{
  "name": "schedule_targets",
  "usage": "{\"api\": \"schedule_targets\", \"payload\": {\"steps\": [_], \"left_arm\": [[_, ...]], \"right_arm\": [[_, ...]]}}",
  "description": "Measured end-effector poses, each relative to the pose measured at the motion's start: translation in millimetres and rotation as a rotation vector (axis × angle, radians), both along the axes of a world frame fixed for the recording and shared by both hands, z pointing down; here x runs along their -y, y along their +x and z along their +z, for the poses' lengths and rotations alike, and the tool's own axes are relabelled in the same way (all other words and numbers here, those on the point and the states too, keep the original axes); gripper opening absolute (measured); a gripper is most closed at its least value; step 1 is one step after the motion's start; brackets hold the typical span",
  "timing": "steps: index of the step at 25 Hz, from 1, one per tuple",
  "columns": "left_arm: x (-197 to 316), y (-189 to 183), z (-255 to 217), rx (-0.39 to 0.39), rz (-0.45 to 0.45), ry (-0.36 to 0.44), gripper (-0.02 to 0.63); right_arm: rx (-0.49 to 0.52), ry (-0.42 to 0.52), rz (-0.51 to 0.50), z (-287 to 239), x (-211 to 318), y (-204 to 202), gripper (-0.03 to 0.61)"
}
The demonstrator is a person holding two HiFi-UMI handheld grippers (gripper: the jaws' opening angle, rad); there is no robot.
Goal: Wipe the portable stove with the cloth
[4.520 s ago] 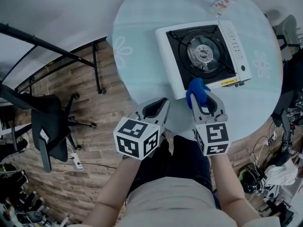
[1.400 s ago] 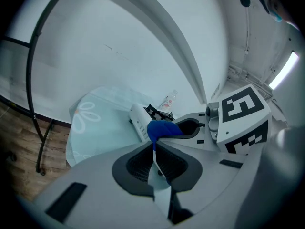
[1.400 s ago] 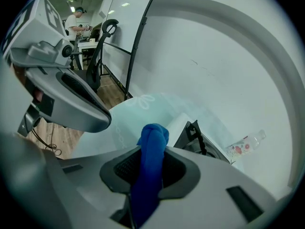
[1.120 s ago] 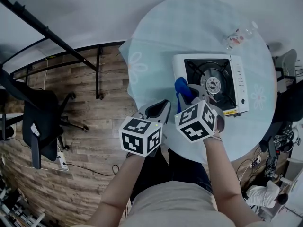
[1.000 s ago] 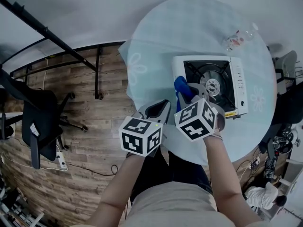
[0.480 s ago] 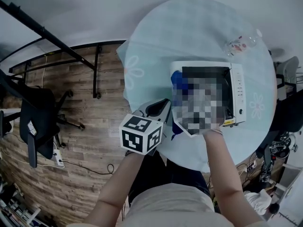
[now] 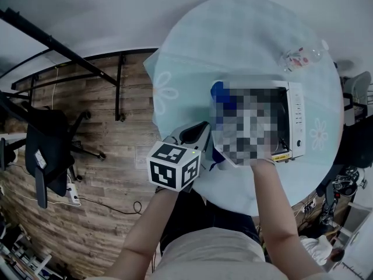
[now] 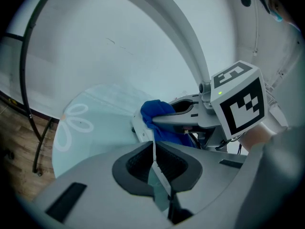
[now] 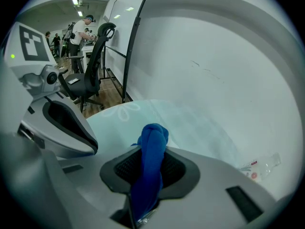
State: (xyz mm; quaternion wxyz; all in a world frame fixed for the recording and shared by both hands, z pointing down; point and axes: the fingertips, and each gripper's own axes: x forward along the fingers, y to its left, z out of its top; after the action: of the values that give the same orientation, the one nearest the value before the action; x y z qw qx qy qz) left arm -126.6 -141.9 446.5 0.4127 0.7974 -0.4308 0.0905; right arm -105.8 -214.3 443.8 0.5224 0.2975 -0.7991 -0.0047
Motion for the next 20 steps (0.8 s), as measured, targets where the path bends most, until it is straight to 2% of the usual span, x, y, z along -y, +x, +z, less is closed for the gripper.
{"api": "schedule_targets", "payload": {"steps": [12,20], "left_arm": [[6,-5,2,0.003,-0.009,-0.01,0.032],[8,-2,-4,-0.016,0.012,0.015,0.032]], "right_arm": [[-0.013,0.014,0.003,-1,13,-6,0.098],[-0.028,0.045,-0.013,-2,14,-7,0.098]]}}
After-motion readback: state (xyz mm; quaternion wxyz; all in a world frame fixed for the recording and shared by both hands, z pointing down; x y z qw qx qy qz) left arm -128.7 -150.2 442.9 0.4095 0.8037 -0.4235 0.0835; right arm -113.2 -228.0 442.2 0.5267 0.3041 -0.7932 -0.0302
